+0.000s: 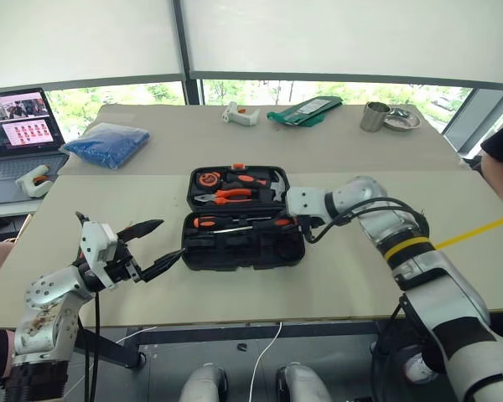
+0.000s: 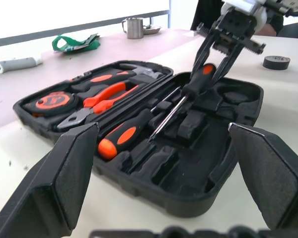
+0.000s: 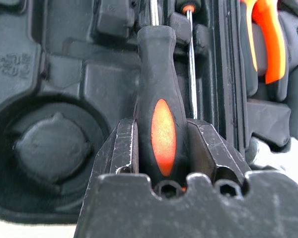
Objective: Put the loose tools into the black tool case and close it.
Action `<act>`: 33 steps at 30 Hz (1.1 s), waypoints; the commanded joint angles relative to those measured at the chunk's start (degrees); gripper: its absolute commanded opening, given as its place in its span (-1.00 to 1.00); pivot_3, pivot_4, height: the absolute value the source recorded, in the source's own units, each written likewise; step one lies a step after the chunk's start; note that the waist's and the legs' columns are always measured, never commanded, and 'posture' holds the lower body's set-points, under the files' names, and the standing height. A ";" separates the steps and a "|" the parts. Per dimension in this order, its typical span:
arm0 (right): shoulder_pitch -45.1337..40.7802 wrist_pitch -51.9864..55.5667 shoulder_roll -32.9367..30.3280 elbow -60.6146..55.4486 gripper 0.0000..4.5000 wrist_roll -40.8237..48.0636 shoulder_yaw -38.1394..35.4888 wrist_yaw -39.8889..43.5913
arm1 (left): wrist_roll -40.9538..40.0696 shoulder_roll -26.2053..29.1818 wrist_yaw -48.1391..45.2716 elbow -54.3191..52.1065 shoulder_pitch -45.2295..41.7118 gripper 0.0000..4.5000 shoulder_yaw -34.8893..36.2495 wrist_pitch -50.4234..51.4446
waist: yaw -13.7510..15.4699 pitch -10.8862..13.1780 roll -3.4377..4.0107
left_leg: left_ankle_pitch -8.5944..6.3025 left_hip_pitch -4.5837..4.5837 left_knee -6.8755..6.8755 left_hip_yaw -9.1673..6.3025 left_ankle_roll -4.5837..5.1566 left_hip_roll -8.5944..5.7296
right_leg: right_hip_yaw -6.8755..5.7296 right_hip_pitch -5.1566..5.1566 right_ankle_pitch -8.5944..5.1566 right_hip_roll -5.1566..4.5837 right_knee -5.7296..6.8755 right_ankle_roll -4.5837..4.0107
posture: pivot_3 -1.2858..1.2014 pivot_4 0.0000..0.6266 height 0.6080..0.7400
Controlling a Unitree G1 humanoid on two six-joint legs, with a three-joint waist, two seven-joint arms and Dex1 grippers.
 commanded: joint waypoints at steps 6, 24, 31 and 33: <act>-3.07 -0.21 1.27 5.38 -0.54 -2.38 -1.21 -1.52 | 0.30 0.33 0.91 -2.94 0.81 1.00 -0.14 -0.57 | 0.00 0.00 0.00 | 0.02 0.02 0.00 0.00 -0.03 0.00 | 0.00 0.00 0.02 0.00 0.03 -0.03 | 0.03 -0.52 1.00; -9.76 4.47 0.89 3.57 0.18 7.33 -10.06 8.36 | 1.10 -0.02 -2.00 2.08 2.57 1.00 0.37 -6.02 | -0.02 0.01 0.02 | 0.02 0.00 -0.02 0.01 -0.03 0.00 | -0.01 -0.03 0.02 -0.01 0.01 -0.04 | 0.03 -0.52 1.00; -3.25 9.79 6.55 0.22 -0.79 6.84 -11.30 -0.67 | 1.66 -0.69 -2.56 4.61 2.34 1.00 -0.27 -8.46 | -0.13 0.01 0.02 | 0.05 0.05 -0.08 0.01 -0.12 0.10 | -0.05 -0.04 0.04 0.01 0.05 -0.16 | 0.03 -0.52 1.00; -0.84 9.50 8.12 0.02 -0.98 6.02 -10.78 -3.19 | 1.83 -0.83 -2.62 4.91 2.44 1.00 -0.46 -8.90 | 0.07 0.01 0.02 | 0.05 0.04 -0.09 0.01 -0.12 0.08 | -0.06 -0.04 0.04 -0.02 0.04 -0.16 | 0.03 -0.52 1.00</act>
